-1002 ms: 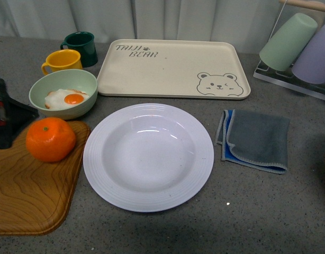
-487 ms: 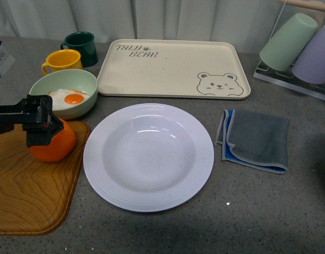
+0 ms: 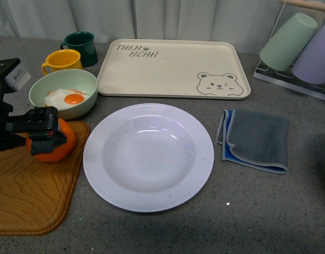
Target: Place orange and plate with both arms
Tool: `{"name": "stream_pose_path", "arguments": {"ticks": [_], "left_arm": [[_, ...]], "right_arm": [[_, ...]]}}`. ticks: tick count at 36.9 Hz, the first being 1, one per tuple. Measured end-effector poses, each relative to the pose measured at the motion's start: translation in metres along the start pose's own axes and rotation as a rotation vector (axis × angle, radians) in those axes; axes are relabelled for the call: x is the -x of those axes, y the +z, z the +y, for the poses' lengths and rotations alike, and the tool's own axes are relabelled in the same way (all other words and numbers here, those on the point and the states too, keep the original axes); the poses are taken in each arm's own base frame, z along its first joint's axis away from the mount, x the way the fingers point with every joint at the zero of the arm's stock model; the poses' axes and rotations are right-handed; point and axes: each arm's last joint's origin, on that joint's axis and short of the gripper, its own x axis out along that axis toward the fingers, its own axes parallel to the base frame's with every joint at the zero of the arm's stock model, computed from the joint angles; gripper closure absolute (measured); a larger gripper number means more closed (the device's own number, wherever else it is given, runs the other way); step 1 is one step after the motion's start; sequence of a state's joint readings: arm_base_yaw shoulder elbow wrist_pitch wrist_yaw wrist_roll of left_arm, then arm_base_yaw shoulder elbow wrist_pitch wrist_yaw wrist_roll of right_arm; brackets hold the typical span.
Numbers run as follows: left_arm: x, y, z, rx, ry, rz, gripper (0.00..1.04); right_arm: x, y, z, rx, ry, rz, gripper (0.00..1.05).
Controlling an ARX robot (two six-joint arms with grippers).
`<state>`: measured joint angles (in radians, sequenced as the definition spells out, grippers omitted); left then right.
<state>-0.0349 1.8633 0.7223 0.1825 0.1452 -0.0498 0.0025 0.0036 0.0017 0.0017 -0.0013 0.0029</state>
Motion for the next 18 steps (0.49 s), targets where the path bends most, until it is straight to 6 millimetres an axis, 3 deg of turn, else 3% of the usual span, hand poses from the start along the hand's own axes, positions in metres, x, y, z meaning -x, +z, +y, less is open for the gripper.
{"name": "stream_pose_path", "arguments": {"ticks": [11,14,18], "left_arm": [[0.004,0.003,0.001,0.018,-0.021,-0.012,0.55],[0.013,0.01,-0.001,0.048,-0.058,-0.047,0.59],[0.036,0.025,-0.021,0.015,-0.109,-0.142,0.61]], "right_arm": [[0.0,0.0,0.0,0.0,0.0,0.0,0.09],[0.0,0.0,0.0,0.0,0.0,0.0,0.09],[0.0,0.0,0.0,0.0,0.0,0.0,0.09]]}}
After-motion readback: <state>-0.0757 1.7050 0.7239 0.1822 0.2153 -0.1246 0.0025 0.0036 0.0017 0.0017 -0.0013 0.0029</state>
